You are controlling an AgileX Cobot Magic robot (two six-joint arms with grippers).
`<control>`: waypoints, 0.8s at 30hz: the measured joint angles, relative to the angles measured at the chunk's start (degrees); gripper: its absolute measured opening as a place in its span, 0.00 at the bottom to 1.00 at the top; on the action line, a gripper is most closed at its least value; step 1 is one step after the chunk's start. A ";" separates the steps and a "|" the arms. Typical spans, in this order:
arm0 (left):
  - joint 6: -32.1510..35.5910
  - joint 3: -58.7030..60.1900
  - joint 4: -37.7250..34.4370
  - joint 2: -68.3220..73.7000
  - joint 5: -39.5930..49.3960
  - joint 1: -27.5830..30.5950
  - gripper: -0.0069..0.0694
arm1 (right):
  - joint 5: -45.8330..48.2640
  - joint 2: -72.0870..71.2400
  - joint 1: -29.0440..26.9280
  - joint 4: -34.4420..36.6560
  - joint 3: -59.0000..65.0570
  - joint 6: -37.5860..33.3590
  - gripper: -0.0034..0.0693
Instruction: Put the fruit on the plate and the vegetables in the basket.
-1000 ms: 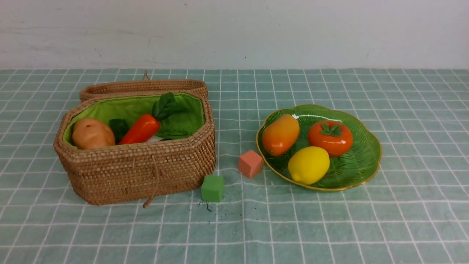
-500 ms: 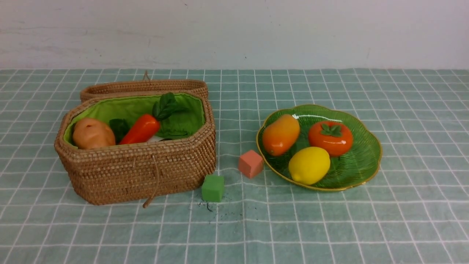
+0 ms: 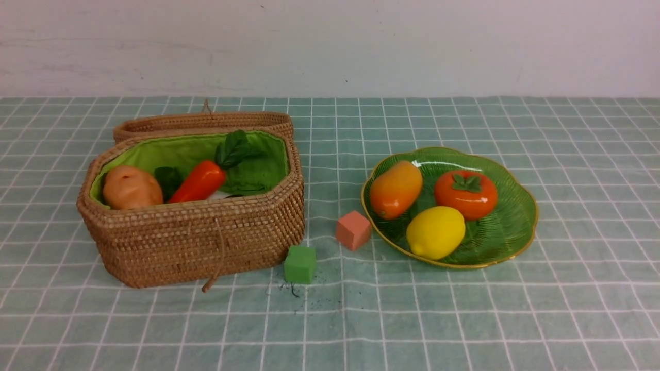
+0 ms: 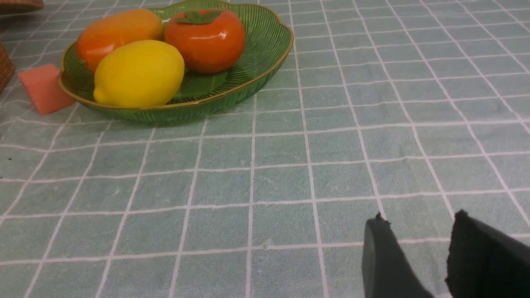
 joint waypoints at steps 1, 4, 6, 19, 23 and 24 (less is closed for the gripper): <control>0.00 0.14 -0.77 0.06 -0.16 0.60 0.07 | 0.00 0.00 0.00 0.00 0.00 0.00 0.38; 0.00 0.93 -7.64 1.02 -1.58 10.93 0.07 | 0.00 0.00 0.00 0.00 0.00 0.00 0.38; 0.00 1.39 -10.89 1.36 -2.74 15.61 0.07 | 0.00 0.00 0.00 0.00 0.00 0.00 0.38; -0.20 15.62 -8.73 -2.34 -25.76 21.32 0.07 | 0.00 0.00 0.00 0.00 0.00 0.00 0.38; -0.20 25.32 -9.36 -2.53 -35.26 19.61 0.08 | 0.00 0.00 0.00 0.00 0.00 0.00 0.38; -0.20 26.93 -9.83 -2.53 -35.79 19.61 0.08 | 0.00 0.00 0.00 0.00 0.00 0.00 0.38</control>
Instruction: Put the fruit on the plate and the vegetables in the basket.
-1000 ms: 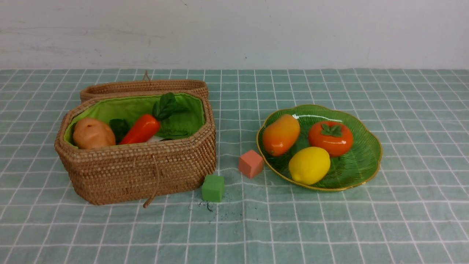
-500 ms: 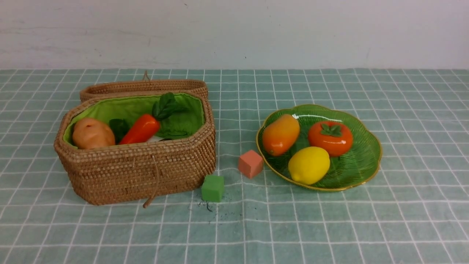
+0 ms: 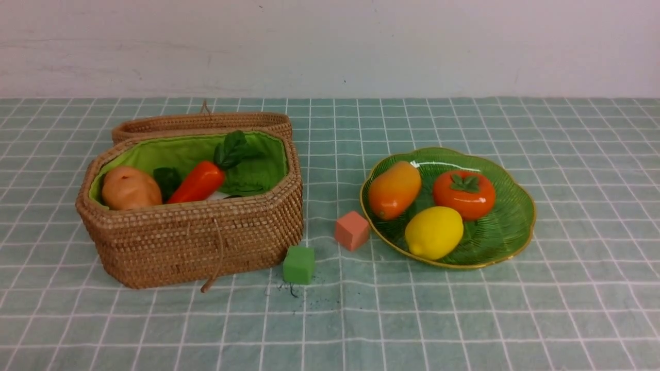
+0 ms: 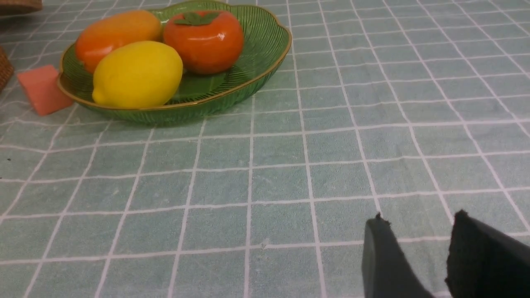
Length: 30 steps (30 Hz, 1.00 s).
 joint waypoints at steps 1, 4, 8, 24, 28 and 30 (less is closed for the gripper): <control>0.00 1.84 -0.59 0.00 -0.20 0.00 0.08 | 0.00 0.00 0.00 0.00 0.00 0.00 0.38; -0.04 6.37 -1.62 0.00 -0.01 0.00 0.08 | 0.00 0.00 0.00 0.00 0.00 0.00 0.38; -0.39 9.77 -2.71 0.00 -3.25 0.00 0.09 | -0.02 0.00 0.00 0.00 0.00 0.00 0.38; -0.39 10.54 -0.44 0.00 -6.62 0.00 0.10 | -0.02 0.00 0.00 0.00 0.00 0.00 0.38; -0.39 10.54 -0.42 0.00 -6.62 0.00 0.11 | -0.02 0.00 0.00 0.00 0.00 0.00 0.38; -0.39 10.54 -0.37 0.00 -6.62 0.00 0.11 | -0.02 0.00 0.00 0.00 0.00 0.00 0.38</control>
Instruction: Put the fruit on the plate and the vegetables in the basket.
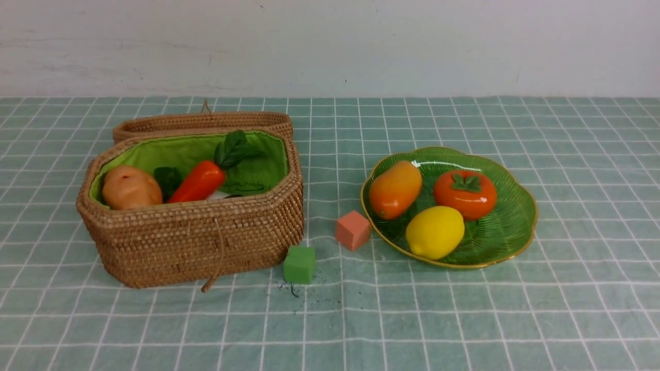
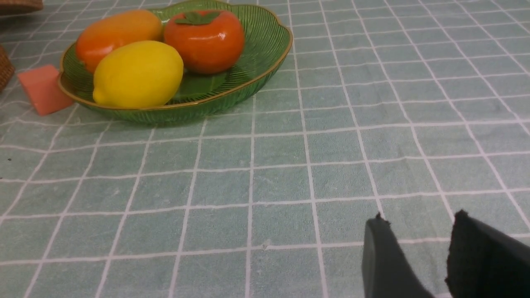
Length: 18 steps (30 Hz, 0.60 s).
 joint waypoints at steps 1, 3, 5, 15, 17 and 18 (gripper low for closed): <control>0.00 0.00 0.00 0.00 0.00 0.00 0.12 | 0.00 0.00 0.00 0.00 0.00 0.00 0.38; 0.00 0.00 0.00 0.00 0.00 0.00 0.12 | 0.00 0.00 0.00 0.00 0.00 0.00 0.38; 0.00 0.00 0.00 0.00 -0.01 0.00 0.12 | 0.00 0.00 0.00 0.00 0.00 0.00 0.38; 0.00 0.00 0.00 0.00 -0.01 0.00 0.13 | 0.00 0.00 0.00 0.00 0.00 0.00 0.38; 0.00 0.00 0.00 0.00 -0.01 0.00 0.13 | 0.00 0.00 0.00 0.00 0.00 0.00 0.38; 0.00 0.00 0.00 0.00 -0.01 0.00 0.13 | 0.00 0.00 0.00 0.00 0.00 0.00 0.38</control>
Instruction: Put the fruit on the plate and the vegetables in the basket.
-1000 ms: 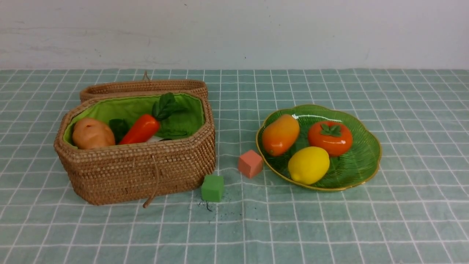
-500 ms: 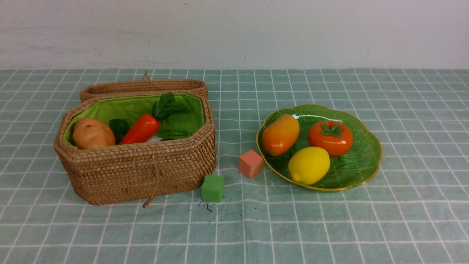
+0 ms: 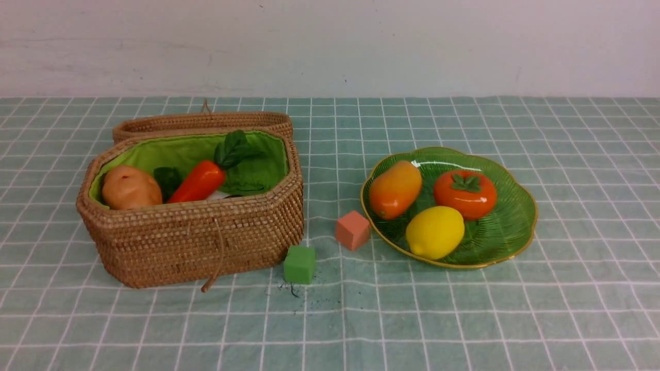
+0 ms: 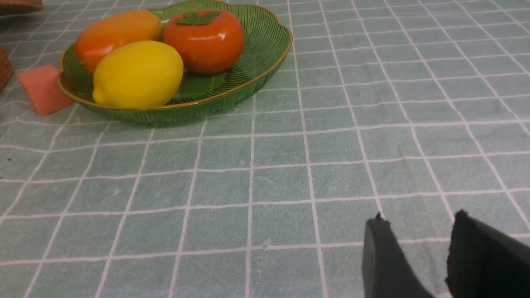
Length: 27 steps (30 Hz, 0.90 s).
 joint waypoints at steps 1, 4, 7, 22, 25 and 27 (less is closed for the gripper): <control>0.00 0.00 0.00 0.00 0.00 0.00 0.13 | 0.00 0.00 0.00 0.00 0.00 0.00 0.38; 0.00 0.00 0.00 0.00 0.00 0.00 0.14 | 0.00 0.00 0.00 0.00 0.00 0.00 0.38; 0.00 0.00 0.00 0.00 0.00 0.00 0.14 | 0.00 0.00 0.00 0.00 0.00 0.00 0.38; 0.00 0.00 0.00 0.00 0.00 0.00 0.17 | 0.00 0.00 0.00 0.00 0.00 0.00 0.38; 0.00 0.00 0.00 0.00 0.00 0.00 0.17 | 0.00 0.00 0.00 0.00 0.00 0.00 0.38; 0.00 0.00 0.00 0.00 0.00 0.00 0.17 | 0.00 0.00 0.00 0.00 0.00 0.00 0.38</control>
